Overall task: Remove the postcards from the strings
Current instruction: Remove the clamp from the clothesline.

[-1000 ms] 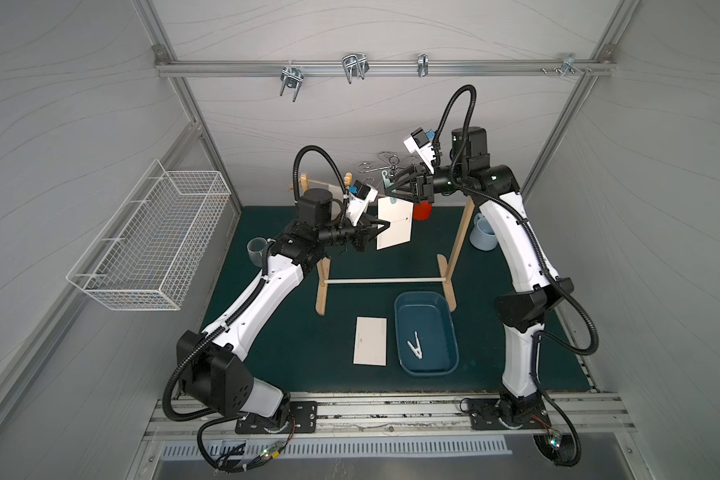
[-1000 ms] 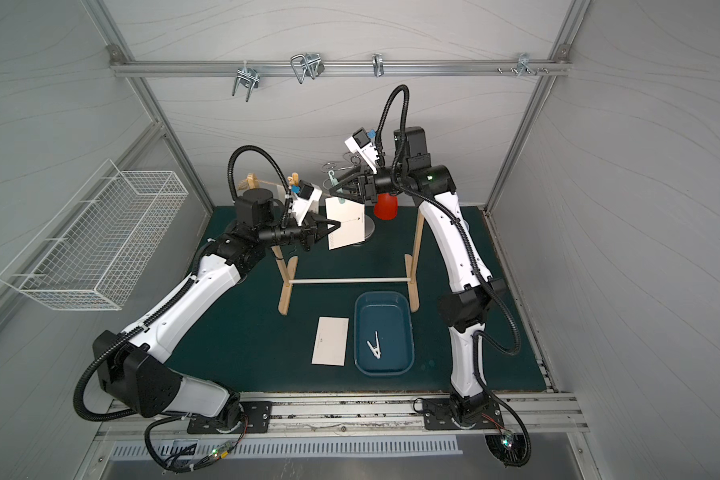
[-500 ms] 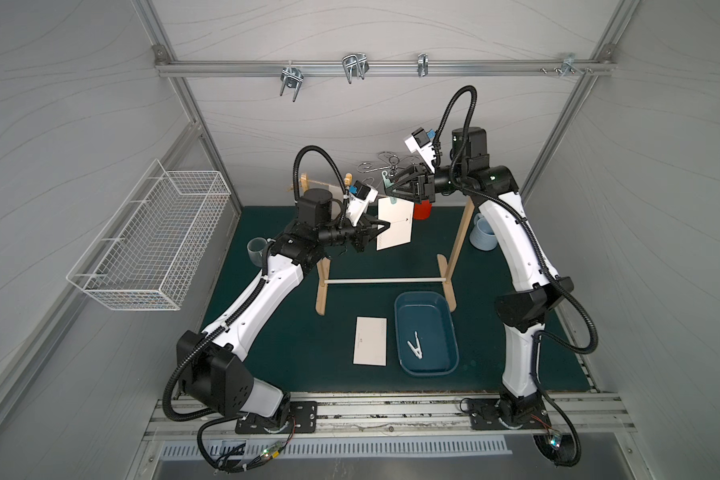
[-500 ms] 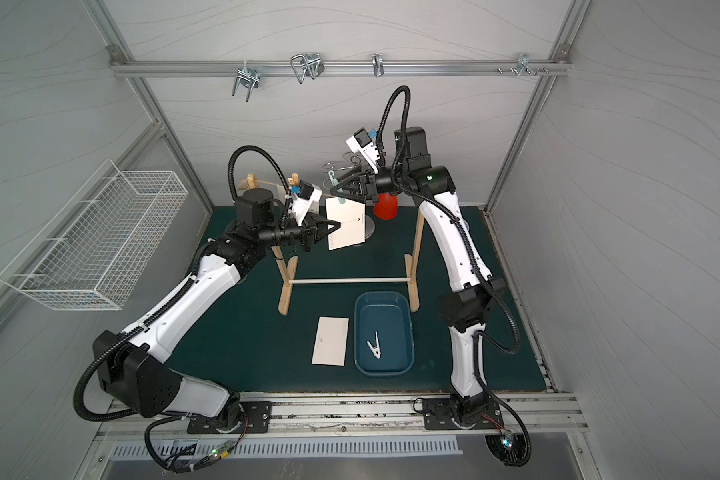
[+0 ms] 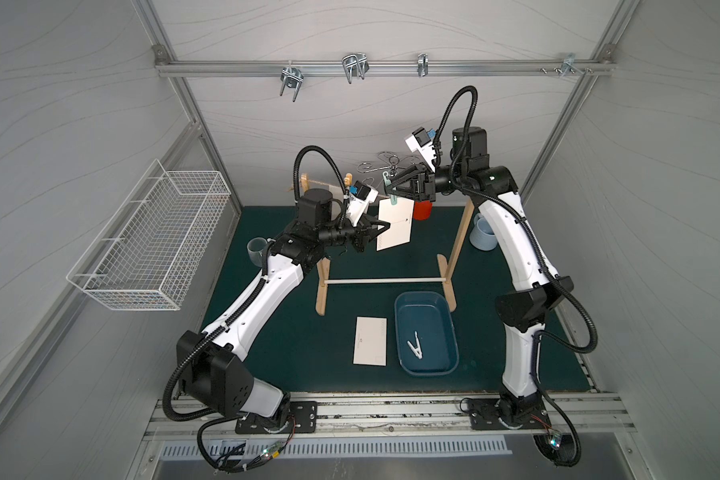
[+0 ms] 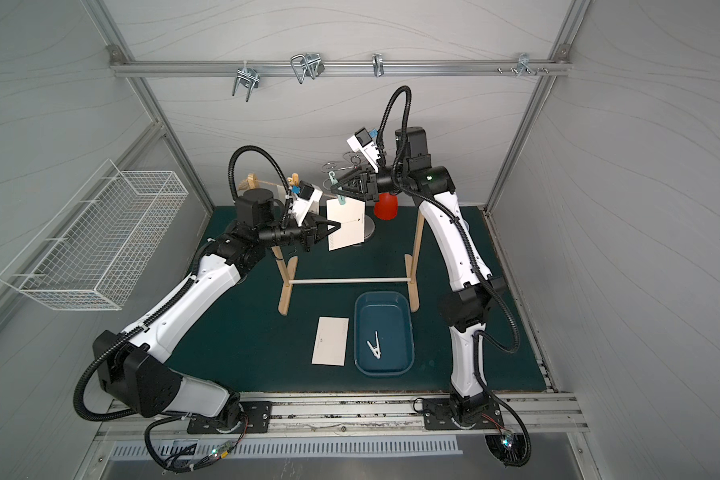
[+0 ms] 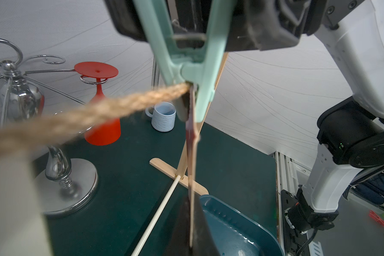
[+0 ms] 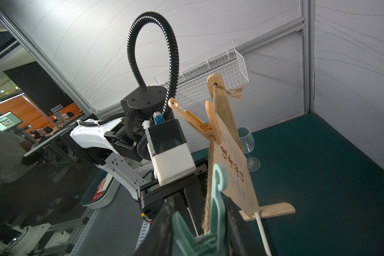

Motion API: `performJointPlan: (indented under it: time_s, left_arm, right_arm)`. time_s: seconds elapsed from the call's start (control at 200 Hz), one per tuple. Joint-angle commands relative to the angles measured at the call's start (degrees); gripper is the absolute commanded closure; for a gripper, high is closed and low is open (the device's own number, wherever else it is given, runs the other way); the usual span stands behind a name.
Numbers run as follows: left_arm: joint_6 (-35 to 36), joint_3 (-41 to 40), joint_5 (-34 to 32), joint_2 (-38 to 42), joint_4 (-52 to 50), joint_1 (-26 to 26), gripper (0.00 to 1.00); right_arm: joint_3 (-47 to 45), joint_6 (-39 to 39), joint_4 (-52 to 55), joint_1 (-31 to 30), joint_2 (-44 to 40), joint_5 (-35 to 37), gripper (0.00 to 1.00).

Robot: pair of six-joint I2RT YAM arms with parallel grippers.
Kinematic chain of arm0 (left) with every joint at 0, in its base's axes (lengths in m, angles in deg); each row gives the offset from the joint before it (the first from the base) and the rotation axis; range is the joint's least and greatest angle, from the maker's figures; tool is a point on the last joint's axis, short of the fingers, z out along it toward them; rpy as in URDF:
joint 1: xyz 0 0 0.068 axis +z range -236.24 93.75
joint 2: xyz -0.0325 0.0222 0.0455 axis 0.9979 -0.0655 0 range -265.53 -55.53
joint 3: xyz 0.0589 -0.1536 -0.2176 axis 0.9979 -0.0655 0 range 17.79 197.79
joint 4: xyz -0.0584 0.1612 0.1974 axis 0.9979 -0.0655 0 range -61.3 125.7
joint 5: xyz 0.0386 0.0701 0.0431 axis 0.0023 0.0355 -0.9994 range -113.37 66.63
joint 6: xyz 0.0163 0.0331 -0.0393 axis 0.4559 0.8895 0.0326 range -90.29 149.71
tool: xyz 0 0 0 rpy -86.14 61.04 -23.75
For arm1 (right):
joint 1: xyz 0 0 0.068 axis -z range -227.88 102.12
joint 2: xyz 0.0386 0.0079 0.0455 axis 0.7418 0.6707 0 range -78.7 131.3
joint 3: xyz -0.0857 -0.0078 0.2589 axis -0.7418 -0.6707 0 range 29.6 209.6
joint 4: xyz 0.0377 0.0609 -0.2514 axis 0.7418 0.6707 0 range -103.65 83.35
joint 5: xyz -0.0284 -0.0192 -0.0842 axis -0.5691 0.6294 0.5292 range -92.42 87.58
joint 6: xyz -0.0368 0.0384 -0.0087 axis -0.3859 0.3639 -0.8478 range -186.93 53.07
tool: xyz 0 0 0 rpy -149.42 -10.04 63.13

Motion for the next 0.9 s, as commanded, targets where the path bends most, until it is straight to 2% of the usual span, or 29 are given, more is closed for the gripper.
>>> performJointPlan:
  time_s: [0.0, 0.11, 0.21, 0.65, 0.895]
  left_arm:
    - [0.55, 2.77, 1.27, -0.12, 0.88, 0.15, 1.0]
    - [0.53, 2.83, 1.29, 0.12, 0.84, 0.15, 1.0]
    - [0.57, 2.68, 1.28, 0.13, 0.84, 0.15, 1.0]
    - [0.17, 1.81, 1.16, 0.93, 0.93, 0.15, 1.0]
    - [0.27, 1.36, 1.07, 1.47, 0.49, 0.15, 1.0]
  right_arm:
    - [-0.52, -0.35, 0.07, 0.52, -1.49, -2.43, 0.69]
    - [-0.87, -0.43, -0.05, 0.52, -1.84, -2.33, 0.82]
    - [-1.5, -0.61, -0.24, 0.52, -2.09, -1.88, 1.0]
    - [-4.55, 0.97, -4.92, 0.17, -4.43, 1.35, 1.0]
    - [-6.49, 2.54, -9.93, -0.4, -6.55, 6.32, 1.0]
